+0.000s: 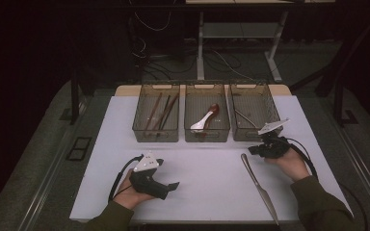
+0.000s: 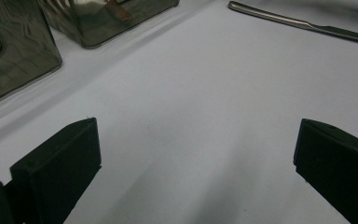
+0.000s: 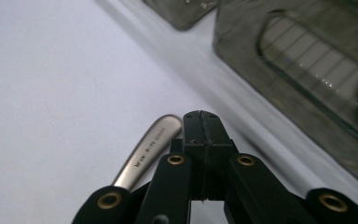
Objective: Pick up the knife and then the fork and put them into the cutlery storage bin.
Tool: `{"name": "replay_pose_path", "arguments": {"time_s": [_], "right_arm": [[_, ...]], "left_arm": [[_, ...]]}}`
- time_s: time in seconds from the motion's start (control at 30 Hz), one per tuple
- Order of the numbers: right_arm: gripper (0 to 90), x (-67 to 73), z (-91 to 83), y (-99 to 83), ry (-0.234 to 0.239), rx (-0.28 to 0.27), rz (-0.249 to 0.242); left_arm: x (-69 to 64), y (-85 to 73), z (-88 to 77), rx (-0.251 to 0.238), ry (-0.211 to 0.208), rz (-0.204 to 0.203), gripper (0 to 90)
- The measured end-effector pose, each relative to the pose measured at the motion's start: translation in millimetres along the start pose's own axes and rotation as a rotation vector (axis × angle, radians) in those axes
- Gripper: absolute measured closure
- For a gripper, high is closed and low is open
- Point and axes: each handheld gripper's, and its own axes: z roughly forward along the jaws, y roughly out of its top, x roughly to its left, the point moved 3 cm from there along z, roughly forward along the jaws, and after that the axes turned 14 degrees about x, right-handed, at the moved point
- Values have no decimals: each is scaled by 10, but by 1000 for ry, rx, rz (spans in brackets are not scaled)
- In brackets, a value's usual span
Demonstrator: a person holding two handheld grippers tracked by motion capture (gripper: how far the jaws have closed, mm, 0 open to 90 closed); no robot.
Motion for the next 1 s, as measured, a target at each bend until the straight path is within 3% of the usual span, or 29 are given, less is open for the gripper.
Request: {"name": "replay_pose_path", "arguments": {"time_s": [0.2, 0.67, 1.0], "right_arm": [[896, 50, 94, 13, -7, 35, -20], [896, 96, 159, 43, 10, 40, -25], [896, 284, 230, 157, 31, 44, -82]], "left_arm": [[-4, -1, 4, 3, -1, 4, 0], [-6, 1, 8, 7, -2, 4, 0], [-8, 1, 9, 8, -3, 3, 0]]}}
